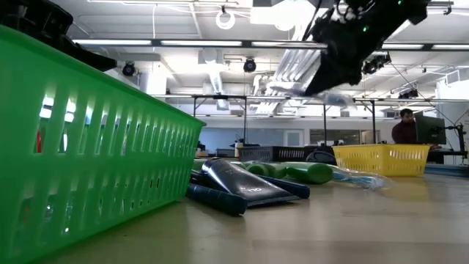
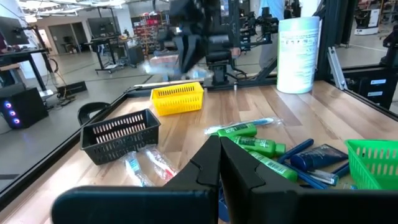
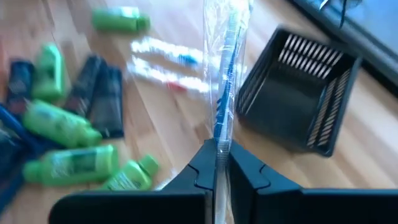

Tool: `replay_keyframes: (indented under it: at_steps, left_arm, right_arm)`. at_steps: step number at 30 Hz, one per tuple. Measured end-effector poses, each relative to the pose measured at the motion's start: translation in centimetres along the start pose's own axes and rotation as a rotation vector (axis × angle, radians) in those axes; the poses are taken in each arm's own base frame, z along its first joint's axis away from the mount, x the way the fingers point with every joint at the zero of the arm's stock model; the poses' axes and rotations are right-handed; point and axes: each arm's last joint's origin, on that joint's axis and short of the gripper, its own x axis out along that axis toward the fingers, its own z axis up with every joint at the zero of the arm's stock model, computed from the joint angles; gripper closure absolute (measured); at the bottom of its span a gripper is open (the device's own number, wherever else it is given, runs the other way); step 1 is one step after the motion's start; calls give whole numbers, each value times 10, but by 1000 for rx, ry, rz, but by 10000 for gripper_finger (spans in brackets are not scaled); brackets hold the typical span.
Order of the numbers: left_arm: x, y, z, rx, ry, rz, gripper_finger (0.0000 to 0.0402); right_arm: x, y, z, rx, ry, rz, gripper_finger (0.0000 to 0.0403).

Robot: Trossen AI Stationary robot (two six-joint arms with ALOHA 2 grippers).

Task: Pick & Place Travel size toiletries
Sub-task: Put the top right blue toothbrush into the yellow bin

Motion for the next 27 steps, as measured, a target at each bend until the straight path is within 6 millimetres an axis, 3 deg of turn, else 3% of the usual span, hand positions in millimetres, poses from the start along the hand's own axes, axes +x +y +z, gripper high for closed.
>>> replay_keyframes:
  at_steps: [8,27]
  left_arm:
    - [0,0,0,0,0,0,398]
    - [0,0,0,-1,0,0,398]
  right_arm:
    - [-31,-10,3,83,-61,-31,393]
    - [-49,-38,-41,218,362,-289,393]
